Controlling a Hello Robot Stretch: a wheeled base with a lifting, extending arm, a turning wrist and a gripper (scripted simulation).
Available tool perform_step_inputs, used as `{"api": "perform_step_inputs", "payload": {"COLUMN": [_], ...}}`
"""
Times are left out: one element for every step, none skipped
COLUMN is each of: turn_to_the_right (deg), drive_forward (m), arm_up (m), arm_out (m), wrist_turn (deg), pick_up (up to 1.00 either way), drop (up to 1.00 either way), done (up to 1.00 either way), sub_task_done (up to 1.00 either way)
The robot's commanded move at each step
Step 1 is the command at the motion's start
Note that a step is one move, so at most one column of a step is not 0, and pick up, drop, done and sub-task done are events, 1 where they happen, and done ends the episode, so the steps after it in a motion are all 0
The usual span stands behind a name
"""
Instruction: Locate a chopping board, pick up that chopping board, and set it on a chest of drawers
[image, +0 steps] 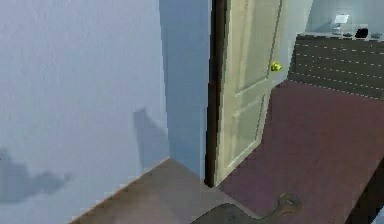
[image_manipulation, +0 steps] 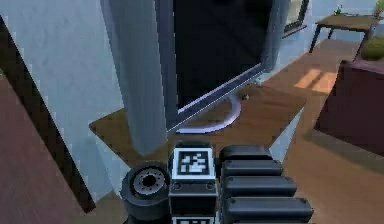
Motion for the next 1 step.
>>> {"api": "perform_step_inputs", "payload": {"turn_to_the_right": [27.0], "drive_forward": [0.00], "arm_up": [0.00], "arm_out": [0.00], "wrist_turn": [0.0], "pick_up": [0.00], "drop": [0.00], "done": [0.00], "sub_task_done": [0.00]}}
